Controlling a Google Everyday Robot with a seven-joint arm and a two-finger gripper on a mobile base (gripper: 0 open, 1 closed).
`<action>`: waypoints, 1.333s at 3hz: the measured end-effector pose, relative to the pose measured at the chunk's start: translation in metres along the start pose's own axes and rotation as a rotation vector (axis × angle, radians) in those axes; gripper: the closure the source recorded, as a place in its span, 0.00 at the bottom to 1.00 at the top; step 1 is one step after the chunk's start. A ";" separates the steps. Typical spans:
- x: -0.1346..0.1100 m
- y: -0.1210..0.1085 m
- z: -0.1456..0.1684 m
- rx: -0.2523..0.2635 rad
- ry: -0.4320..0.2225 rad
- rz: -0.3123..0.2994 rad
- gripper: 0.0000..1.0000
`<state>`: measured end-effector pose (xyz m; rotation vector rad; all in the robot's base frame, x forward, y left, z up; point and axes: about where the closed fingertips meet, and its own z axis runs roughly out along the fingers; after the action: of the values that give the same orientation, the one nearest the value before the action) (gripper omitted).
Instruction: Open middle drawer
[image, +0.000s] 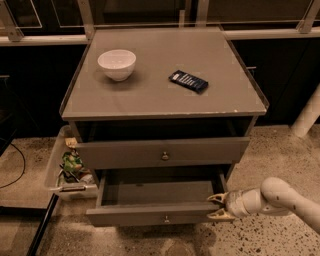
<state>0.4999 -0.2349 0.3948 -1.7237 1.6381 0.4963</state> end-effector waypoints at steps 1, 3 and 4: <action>0.000 0.000 0.000 0.000 0.000 0.000 0.63; 0.000 0.000 0.000 0.000 0.000 0.000 0.16; 0.001 0.008 0.000 -0.015 -0.002 0.002 0.00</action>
Offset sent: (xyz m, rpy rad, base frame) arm 0.0000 0.0000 0.0000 0.0000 0.0000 0.0000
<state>0.4923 -0.2351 0.3923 -1.7319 1.6385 0.5128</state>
